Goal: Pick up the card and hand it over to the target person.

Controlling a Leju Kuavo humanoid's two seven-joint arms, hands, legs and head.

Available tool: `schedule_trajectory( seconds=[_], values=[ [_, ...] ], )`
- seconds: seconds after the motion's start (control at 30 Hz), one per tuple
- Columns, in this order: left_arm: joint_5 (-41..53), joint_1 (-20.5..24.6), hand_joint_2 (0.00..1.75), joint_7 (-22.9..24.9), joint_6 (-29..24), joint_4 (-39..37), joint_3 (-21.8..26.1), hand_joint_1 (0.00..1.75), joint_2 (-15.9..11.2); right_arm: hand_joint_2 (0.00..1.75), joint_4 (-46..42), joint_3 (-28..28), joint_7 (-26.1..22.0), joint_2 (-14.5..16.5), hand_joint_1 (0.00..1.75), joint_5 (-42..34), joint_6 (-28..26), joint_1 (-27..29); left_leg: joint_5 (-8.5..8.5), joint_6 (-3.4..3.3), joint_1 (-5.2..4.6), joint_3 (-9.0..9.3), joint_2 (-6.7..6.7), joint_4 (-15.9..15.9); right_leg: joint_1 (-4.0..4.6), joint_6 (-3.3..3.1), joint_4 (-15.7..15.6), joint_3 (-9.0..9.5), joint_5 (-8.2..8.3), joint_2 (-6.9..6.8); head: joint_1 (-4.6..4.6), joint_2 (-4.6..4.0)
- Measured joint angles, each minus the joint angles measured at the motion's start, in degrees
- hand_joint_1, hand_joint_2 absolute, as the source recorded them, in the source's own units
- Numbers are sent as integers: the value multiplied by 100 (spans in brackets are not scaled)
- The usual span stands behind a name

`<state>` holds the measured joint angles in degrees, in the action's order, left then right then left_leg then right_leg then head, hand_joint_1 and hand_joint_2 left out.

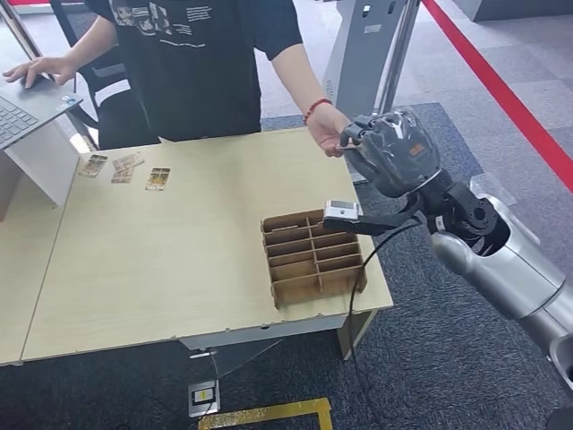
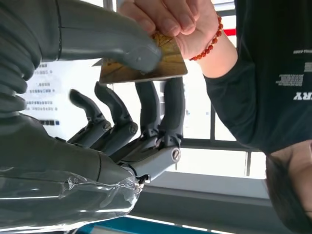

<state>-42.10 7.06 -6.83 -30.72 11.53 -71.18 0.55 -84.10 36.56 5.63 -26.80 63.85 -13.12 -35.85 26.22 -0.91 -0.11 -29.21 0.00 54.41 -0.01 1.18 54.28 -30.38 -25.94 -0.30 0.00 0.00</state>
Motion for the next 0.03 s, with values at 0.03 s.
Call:
schedule_trajectory(
  seconds=[0.03],
  values=[
    [-1,-1,175,-2,-1,-1,2,0,-3,175,-34,-35,5,-5,0,20,6,33,-1,1,0,0,1,-1,0,0,-1,0,1,1,0,0]
  ],
)
